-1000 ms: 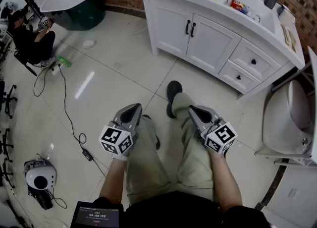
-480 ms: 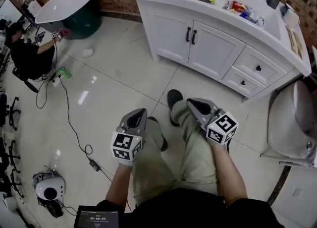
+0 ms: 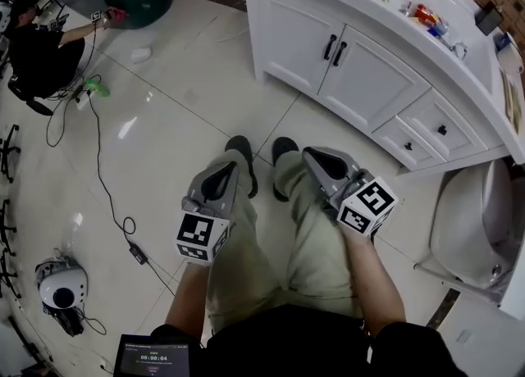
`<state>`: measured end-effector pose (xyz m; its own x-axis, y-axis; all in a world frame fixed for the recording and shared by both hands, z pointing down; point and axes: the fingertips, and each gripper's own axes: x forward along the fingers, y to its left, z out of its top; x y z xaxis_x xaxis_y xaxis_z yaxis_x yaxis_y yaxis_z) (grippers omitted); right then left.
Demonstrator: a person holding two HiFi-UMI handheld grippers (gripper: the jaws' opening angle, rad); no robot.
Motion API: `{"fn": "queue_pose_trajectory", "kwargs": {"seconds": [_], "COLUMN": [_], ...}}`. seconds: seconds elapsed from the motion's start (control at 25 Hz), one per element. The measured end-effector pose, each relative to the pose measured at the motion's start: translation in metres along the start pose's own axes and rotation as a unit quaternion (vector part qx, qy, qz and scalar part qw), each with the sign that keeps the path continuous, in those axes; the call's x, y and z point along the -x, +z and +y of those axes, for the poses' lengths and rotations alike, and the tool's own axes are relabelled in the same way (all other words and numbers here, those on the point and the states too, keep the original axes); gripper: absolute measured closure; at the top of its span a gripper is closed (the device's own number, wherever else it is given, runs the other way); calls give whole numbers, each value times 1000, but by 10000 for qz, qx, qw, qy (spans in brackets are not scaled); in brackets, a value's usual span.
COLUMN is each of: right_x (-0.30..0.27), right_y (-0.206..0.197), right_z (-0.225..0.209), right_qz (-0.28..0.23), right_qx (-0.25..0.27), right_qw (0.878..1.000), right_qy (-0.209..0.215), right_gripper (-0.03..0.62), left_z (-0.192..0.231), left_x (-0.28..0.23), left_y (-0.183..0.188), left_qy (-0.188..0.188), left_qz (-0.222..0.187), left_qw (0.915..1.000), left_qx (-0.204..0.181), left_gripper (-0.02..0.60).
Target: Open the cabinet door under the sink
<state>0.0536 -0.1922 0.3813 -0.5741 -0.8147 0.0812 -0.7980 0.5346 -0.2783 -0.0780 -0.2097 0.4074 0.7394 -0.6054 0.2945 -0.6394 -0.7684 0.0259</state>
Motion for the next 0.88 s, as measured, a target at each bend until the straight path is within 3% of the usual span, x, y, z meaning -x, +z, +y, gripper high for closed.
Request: {"fn": "queue_pose_trajectory", "kwargs": {"seconds": [0.12,0.28,0.48,0.64,0.68,0.72,0.88], "right_x": [-15,-22,-34,-46,-49,-52,-64], "right_y": [14,22,4,-4,-5,-7,-12], "right_z": [-24,-97,-189,-240,-250,-260,-291], "right_qz": [-269,-524,-129,145,215,288,569], "right_qx": [-453,-637,-232,-49,-5,39,221], "right_qw": [9986,9949,9896,9858,9851,9845,9814], "right_qy": [87,-573,-1416,-1671,-1707,-1731,-1821], "right_gripper": [602,602,602,600,528,508,508], "left_z": [15,31,45,45,45,46,47], "left_x": [-7,-12,-19,-30,-33,-35,-47], "left_y": [5,15,23,27,29,30,34], "left_qy": [82,45,58,19,10,3,-33], "left_qz": [-47,-294,-437,-423,-419,-418,-409], "left_qw": [9999,9989,9978,9978,9978,9977,9977], "left_qx": [103,366,504,516,521,530,547], "left_gripper": [565,565,565,565,564,565,565]}}
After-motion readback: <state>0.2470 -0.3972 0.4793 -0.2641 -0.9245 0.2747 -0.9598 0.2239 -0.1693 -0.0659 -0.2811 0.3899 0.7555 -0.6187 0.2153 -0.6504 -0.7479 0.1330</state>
